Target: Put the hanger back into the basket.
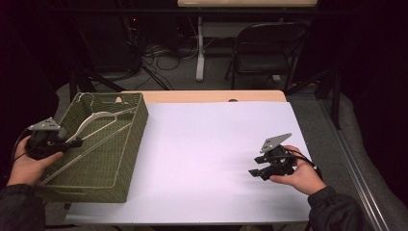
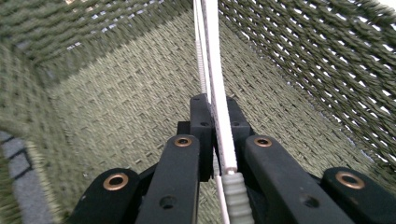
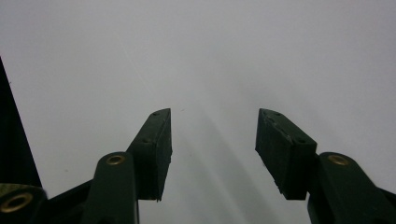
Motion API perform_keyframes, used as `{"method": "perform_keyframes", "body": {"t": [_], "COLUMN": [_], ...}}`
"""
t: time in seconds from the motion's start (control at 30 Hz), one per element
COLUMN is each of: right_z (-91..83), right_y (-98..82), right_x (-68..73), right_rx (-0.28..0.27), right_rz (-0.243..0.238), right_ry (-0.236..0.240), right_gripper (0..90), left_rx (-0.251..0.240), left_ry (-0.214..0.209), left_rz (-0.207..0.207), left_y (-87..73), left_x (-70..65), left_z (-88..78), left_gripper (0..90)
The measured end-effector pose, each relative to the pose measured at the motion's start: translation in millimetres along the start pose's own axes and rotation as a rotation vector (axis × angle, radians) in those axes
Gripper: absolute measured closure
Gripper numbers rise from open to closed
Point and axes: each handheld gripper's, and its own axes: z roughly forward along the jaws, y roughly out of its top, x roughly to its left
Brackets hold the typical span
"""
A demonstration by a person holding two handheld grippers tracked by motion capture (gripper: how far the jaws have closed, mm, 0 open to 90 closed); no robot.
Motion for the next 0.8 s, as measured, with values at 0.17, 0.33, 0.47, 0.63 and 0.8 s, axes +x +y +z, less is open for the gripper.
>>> {"method": "perform_keyframes", "body": {"t": [0.17, 0.33, 0.47, 0.63, 0.8], "right_z": [0.0, 2.6, 4.2, 4.6, 2.4], "right_y": [-0.5, -1.8, -3.1, -5.1, -11.1], "right_x": [0.5, 0.6, 0.7, 1.0, 2.2], "right_rx": [-0.005, -0.007, 0.000, -0.010, -0.027], "right_rz": [0.004, 0.000, 0.004, 0.007, 0.019], "right_ry": [0.002, 0.002, 0.003, 0.001, -0.003], "right_gripper": [45.3, 45.2, 45.3, 45.3, 45.3], "left_rx": [0.091, 0.166, 0.172, 0.108, 0.009], "left_ry": [0.049, 0.062, 0.080, 0.103, 0.132], "left_rz": [0.001, 0.007, 0.000, -0.023, -0.044], "left_y": [-6.1, -11.4, -12.3, -8.8, -8.4], "left_x": [1.0, 1.9, 0.3, -3.1, -10.6], "left_z": [9.6, 16.9, 20.0, 8.7, -16.1], "left_gripper": [85.8, 83.2, 77.9, 59.6, 50.1]}}
